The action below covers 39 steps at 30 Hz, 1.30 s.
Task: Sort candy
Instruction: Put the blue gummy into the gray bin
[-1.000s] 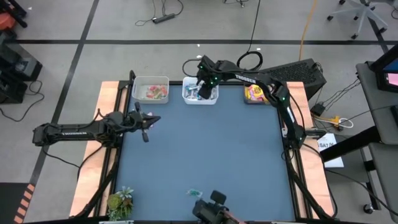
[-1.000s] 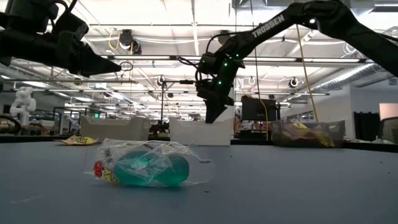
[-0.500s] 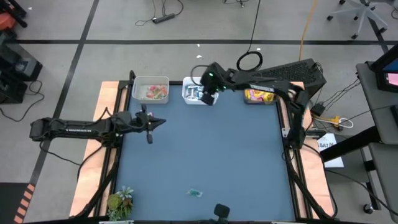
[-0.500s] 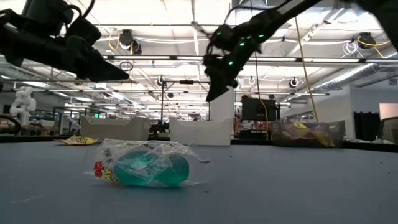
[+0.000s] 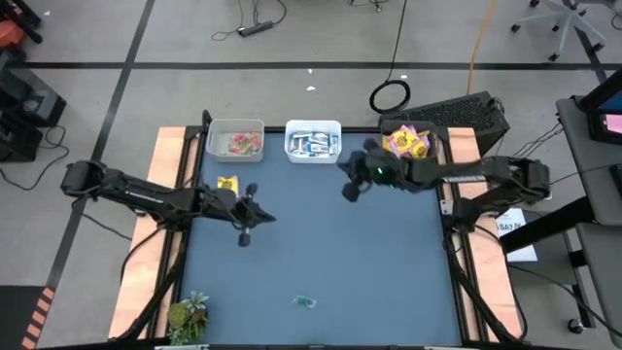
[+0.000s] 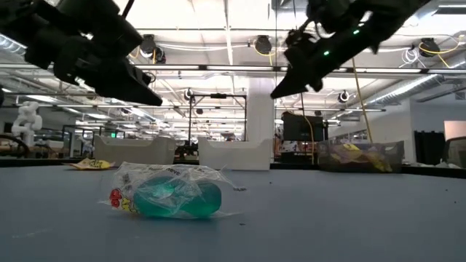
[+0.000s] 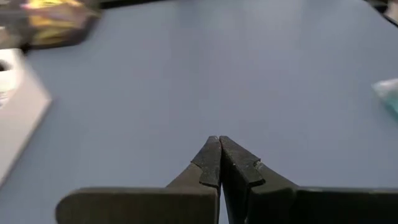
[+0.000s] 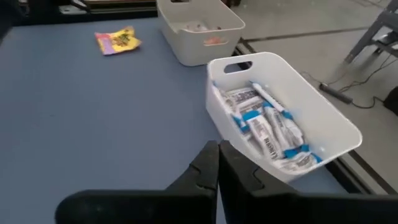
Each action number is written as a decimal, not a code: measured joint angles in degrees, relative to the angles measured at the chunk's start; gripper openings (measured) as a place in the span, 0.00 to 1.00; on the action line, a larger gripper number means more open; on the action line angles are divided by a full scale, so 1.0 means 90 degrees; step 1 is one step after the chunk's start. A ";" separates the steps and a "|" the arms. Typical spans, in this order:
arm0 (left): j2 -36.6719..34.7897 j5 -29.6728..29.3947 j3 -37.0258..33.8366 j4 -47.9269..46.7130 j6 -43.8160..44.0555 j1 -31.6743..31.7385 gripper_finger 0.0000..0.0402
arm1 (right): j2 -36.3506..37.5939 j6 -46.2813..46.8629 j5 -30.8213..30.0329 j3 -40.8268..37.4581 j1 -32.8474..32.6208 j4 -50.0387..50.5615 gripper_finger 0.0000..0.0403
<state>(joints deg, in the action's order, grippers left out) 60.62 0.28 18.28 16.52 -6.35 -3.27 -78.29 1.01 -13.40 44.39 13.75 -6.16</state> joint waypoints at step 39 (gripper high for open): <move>0.4765 0.0473 0.2860 0.0174 0.2614 -0.2684 0.57 | 0.0043 0.0887 -0.1385 -0.0477 -0.1838 -0.1155 0.00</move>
<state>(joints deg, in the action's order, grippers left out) 103.50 4.54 44.02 18.09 17.18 -27.43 -77.91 8.99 -25.87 40.10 -2.79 -16.56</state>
